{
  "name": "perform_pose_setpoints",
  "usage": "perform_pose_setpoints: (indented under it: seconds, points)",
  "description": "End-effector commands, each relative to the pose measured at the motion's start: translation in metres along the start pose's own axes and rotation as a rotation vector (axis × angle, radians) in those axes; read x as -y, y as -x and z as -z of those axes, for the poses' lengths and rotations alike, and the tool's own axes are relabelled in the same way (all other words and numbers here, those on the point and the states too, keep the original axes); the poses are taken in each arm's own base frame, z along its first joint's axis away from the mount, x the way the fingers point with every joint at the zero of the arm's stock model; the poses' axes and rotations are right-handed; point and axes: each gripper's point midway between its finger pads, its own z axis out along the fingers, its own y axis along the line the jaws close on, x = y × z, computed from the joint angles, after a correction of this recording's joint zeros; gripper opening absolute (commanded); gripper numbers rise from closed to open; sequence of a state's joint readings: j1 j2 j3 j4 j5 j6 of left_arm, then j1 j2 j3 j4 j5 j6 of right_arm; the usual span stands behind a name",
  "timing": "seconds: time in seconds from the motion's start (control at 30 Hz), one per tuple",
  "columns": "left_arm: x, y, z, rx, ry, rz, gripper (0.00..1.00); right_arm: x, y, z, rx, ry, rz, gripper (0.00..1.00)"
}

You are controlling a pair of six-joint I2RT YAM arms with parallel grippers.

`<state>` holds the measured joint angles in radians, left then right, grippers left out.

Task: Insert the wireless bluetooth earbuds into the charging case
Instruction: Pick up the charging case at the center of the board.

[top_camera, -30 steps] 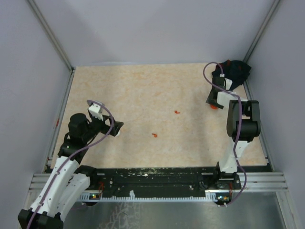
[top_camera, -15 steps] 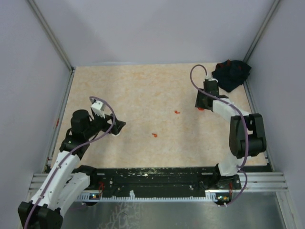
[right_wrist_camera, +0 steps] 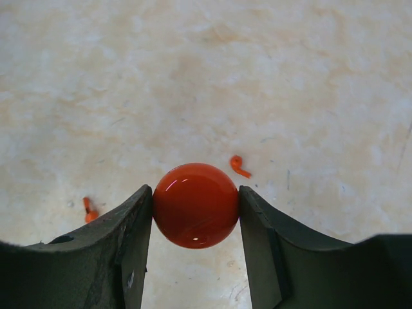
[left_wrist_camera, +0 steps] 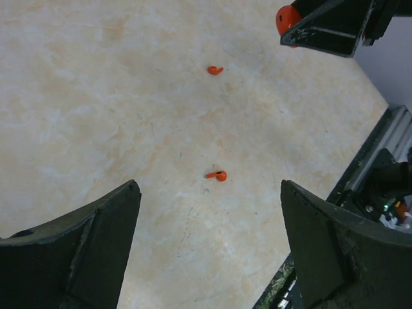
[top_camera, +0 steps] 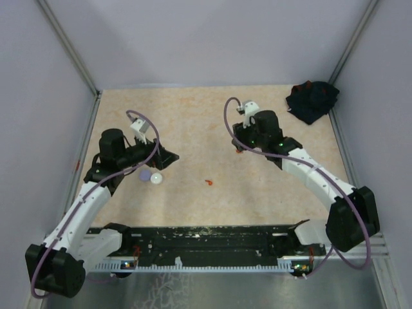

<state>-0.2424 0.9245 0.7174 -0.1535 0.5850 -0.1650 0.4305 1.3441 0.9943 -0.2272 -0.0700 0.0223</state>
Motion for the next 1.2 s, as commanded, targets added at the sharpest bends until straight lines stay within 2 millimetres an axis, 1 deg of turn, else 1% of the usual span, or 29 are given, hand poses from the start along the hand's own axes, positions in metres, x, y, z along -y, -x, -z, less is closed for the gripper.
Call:
perform_pose_setpoints:
  seconds: [0.0, 0.07, 0.17, 0.3, 0.33, 0.43, 0.53, 0.63, 0.73, 0.8, 0.93, 1.07, 1.17]
  points:
    - [0.034, 0.017, -0.005, -0.006, -0.192, 0.034, 0.92, -0.047, 0.033, 0.026, 0.134, 0.153, 0.205, 0.47]
    - [0.04, 0.015, -0.007, -0.023, -0.236, 0.072, 0.91, -0.065, 0.037, 0.035, 0.158, 0.216, 0.29, 0.47]
    - [0.046, 0.015, -0.01, -0.031, -0.285, 0.1, 0.9, -0.086, 0.04, 0.046, 0.189, 0.266, 0.403, 0.47]
    - [0.057, 0.019, -0.013, -0.04, -0.353, 0.129, 0.89, -0.114, 0.039, 0.059, 0.212, 0.34, 0.558, 0.46]
    - [0.06, 0.021, -0.014, -0.043, -0.372, 0.136, 0.89, -0.124, 0.037, 0.064, 0.222, 0.368, 0.609, 0.45]
    - [0.068, 0.025, -0.019, -0.056, -0.415, 0.16, 0.86, -0.142, 0.036, 0.071, 0.267, 0.411, 0.75, 0.43]
    - [0.075, 0.023, -0.025, -0.076, -0.437, 0.167, 0.85, -0.154, 0.039, 0.077, 0.303, 0.437, 0.826, 0.42]
    - [0.079, 0.017, -0.03, -0.097, -0.451, 0.172, 0.84, -0.164, 0.045, 0.083, 0.329, 0.452, 0.89, 0.42]
    - [0.081, 0.01, -0.033, -0.115, -0.47, 0.187, 0.79, -0.174, 0.046, 0.087, 0.336, 0.467, 0.969, 0.41]
    - [0.086, 0.007, -0.033, -0.126, -0.501, 0.195, 0.76, -0.18, 0.048, 0.088, 0.342, 0.463, 1.007, 0.41]
    - [0.093, 0.001, -0.033, -0.143, -0.542, 0.213, 0.74, -0.192, 0.051, 0.088, 0.344, 0.473, 1.056, 0.41]
    - [0.095, -0.006, -0.034, -0.156, -0.55, 0.218, 0.72, -0.199, 0.052, 0.087, 0.348, 0.47, 1.094, 0.41]
    - [0.097, -0.009, -0.034, -0.169, -0.563, 0.222, 0.68, -0.205, 0.051, 0.087, 0.345, 0.471, 1.119, 0.41]
